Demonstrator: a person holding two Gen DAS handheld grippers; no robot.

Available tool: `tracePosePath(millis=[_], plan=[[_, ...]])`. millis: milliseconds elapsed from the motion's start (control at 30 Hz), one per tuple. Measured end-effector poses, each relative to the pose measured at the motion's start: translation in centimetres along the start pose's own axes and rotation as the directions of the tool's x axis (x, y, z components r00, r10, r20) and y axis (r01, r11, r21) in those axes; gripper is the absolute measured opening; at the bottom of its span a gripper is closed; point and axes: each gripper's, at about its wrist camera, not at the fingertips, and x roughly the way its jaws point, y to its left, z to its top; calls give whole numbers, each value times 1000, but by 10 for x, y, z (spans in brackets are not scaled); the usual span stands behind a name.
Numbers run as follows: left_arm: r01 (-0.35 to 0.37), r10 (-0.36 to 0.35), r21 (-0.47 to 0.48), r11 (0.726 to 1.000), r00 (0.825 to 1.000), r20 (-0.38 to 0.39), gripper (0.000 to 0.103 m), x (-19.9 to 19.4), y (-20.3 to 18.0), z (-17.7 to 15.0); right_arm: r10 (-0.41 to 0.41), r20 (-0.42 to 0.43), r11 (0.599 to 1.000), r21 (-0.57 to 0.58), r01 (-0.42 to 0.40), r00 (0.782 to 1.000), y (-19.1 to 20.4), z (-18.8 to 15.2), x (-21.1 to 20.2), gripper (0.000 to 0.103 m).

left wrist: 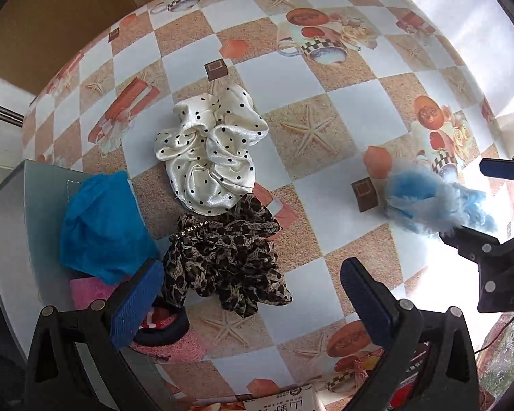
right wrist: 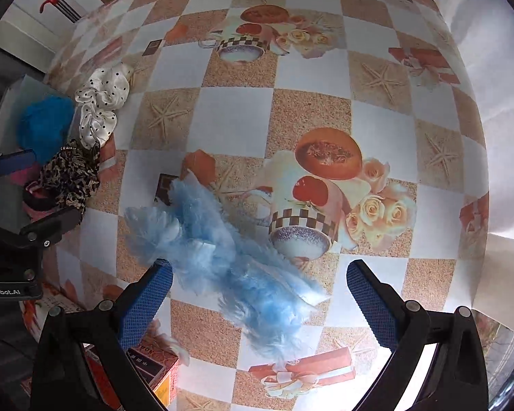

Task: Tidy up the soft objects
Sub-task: 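Grasp the light blue feather fluff with the right gripper while the left gripper approaches the leopard scrunchie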

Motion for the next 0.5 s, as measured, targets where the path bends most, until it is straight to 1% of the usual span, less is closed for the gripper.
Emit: tracePosePath(millis=[67,167,200,233,300,333,367,433,467,500], plan=[[-17,17,11,1000,999,-30,103,14,-3,2,-41,-40,998,-58,39,998,18,2,16,102],[-32,32,-1,999,999,-39,103,23,-5,4,-108,-66,987,-123,99,992,30,2,34,102],[-32,31,-3,999,999,-41,103,24,-5,5,-111,-74,987,-123,101,991,33,2,39,102],[-31,31,-2,1000,999,-45,103,26,-6,5,-90,-80,991,-103,82,993,32,1,42,103],[-36,35,-12,999,997,-70,103,32,-4,5,-80,-71,995,-62,75,994,26,4,42,103],[-47,46,-17,999,996,-78,103,35,-3,5,-84,-75,995,-60,79,994,22,5,44,103],[-66,64,-16,998,994,-83,103,37,-3,4,-82,-78,996,-53,78,994,9,10,49,103],[-87,85,-14,996,990,-109,103,41,-3,4,-83,-102,995,-60,77,991,7,20,51,103],[-84,82,-14,996,989,-120,102,43,-3,3,-85,-125,994,-72,76,989,9,28,53,103],[-66,64,-18,998,990,-125,96,43,-3,2,-81,-134,995,-68,72,988,6,37,55,99]])
